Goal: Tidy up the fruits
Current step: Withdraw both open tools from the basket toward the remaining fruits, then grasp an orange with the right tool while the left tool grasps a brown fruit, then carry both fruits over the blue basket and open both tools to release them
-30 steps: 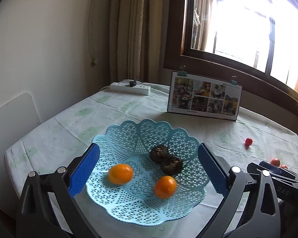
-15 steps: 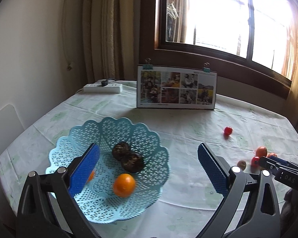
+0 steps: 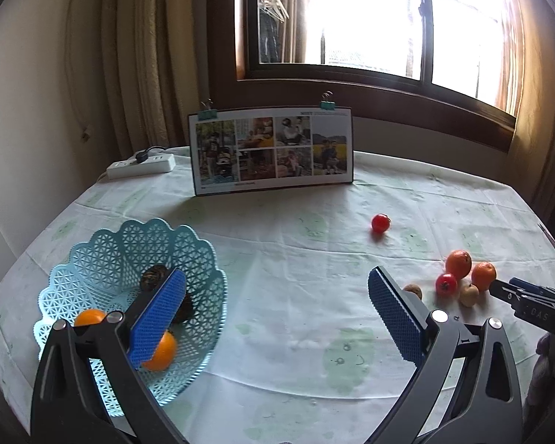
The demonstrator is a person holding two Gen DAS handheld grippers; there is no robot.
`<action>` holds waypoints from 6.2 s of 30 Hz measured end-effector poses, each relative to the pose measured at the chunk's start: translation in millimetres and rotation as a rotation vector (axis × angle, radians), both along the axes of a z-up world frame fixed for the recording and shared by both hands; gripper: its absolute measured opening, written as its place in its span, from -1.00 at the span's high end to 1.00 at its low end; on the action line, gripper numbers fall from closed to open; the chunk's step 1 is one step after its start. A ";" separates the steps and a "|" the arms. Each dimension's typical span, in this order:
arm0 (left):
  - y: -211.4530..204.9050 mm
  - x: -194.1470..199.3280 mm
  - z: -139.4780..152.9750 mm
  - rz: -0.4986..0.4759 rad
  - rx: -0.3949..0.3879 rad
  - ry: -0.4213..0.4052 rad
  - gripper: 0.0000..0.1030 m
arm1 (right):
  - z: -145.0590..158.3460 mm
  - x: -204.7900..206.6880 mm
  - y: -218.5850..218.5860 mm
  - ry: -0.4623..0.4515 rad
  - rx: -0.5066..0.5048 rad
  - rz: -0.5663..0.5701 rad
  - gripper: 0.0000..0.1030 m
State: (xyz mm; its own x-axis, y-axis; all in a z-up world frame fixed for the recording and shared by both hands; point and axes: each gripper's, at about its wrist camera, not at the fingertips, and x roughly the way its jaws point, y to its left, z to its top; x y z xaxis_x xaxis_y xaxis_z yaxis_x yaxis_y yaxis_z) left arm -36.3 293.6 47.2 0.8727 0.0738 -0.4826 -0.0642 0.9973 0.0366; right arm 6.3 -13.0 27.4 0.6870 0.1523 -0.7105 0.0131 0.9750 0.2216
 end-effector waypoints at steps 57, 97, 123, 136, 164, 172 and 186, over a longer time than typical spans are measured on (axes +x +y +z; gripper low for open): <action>-73.5 62.3 -51.5 -0.170 0.052 0.198 -0.94 | -10.5 19.2 -26.7 0.024 0.050 -0.062 0.24; -43.6 39.0 -25.0 -0.110 0.023 0.134 0.48 | -1.4 5.3 -4.9 -0.017 0.065 0.015 0.24; 50.4 6.2 -9.5 0.077 -0.043 0.056 0.48 | 12.9 -9.9 53.8 -0.029 0.068 0.107 0.24; 90.3 -3.8 -10.8 0.147 -0.075 0.039 0.44 | 18.3 -13.1 88.0 -0.029 0.050 0.156 0.24; 161.4 -48.5 -6.1 0.329 -0.079 -0.080 -0.91 | 48.9 -11.1 240.7 -0.081 0.016 0.461 0.24; 179.7 -57.2 -7.0 0.369 -0.098 -0.085 -0.91 | 54.6 -5.8 295.7 -0.101 0.018 0.557 0.24; 194.9 -59.0 -10.4 0.408 -0.116 -0.073 -0.91 | 48.2 9.0 325.3 -0.087 0.040 0.577 0.21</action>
